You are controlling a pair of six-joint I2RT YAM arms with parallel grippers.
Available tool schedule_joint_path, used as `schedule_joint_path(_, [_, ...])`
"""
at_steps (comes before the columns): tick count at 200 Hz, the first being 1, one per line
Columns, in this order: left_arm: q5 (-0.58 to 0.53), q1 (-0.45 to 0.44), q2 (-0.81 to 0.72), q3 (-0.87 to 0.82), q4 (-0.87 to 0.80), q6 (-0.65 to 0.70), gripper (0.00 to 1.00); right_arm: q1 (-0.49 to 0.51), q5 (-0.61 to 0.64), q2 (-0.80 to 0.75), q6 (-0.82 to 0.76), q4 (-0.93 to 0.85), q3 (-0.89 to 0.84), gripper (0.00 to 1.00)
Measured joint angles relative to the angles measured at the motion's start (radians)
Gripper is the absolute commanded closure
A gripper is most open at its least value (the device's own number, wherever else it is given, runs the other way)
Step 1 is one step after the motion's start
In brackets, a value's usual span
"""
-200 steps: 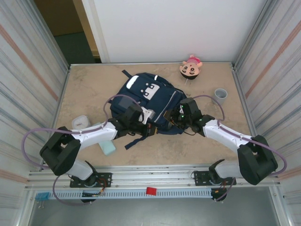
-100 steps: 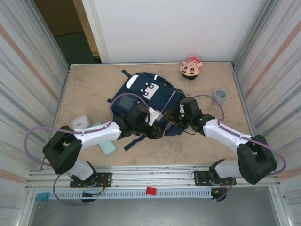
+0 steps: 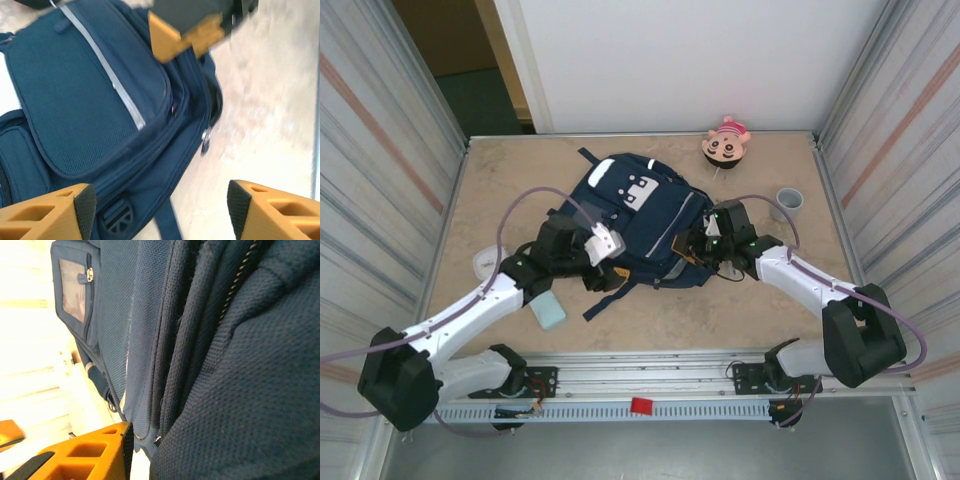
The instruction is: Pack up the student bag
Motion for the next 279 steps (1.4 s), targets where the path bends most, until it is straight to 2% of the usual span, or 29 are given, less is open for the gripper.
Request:
schedule_joint_path(30, [-0.062,-0.024,0.127,-0.003,0.017,0.188,0.23,0.000,-0.003,0.000,-0.005,-0.007,0.003,0.68])
schedule_joint_path(51, [-0.102,-0.050,0.230,-0.003,0.072,0.254,0.26,0.000,-0.006,0.000,-0.006,-0.010,0.008,0.69])
schedule_joint_path(80, [-0.180,-0.083,0.360,-0.003,0.165,0.296,0.39,-0.006,-0.016,0.000,-0.020,-0.011,0.008,0.69])
schedule_joint_path(99, [-0.238,-0.110,0.397,-0.003,0.212,0.315,0.55,-0.013,-0.023,0.000,-0.022,-0.011,0.008,0.70])
schedule_joint_path(112, [-0.251,-0.123,0.400,-0.002,0.232,0.319,0.70,-0.021,-0.029,0.000,-0.023,-0.011,0.008,0.71])
schedule_joint_path(128, [-0.233,-0.132,0.391,-0.002,0.236,0.288,0.86,-0.032,-0.034,0.000,-0.032,-0.022,0.013,0.72])
schedule_joint_path(141, [-0.211,-0.132,0.371,-0.005,0.234,0.260,0.94,-0.042,-0.036,0.000,-0.050,-0.035,0.022,0.72])
schedule_joint_path(155, [-0.185,-0.130,0.331,-0.024,0.246,0.205,0.98,-0.059,-0.037,0.002,-0.077,-0.054,0.037,0.71])
schedule_joint_path(179, [-0.136,-0.130,0.279,-0.059,0.286,0.105,1.00,-0.085,-0.035,0.009,-0.131,-0.115,0.084,0.55])
schedule_joint_path(199, [-0.088,-0.130,0.284,-0.059,0.294,0.021,1.00,-0.073,0.027,0.002,-0.188,-0.224,0.151,0.46])
schedule_joint_path(216, [-0.032,-0.126,0.300,-0.059,0.309,-0.053,1.00,-0.023,0.135,-0.042,-0.230,-0.347,0.213,0.46])
schedule_joint_path(232, [0.030,-0.110,0.322,-0.058,0.327,-0.124,1.00,0.064,0.269,-0.111,-0.237,-0.462,0.266,0.47])
schedule_joint_path(258, [0.126,-0.074,0.352,-0.056,0.361,-0.225,1.00,0.281,0.485,-0.217,-0.189,-0.589,0.315,0.53])
schedule_joint_path(279, [0.174,-0.055,0.369,-0.039,0.358,-0.277,1.00,0.458,0.628,-0.230,-0.119,-0.624,0.304,0.53])
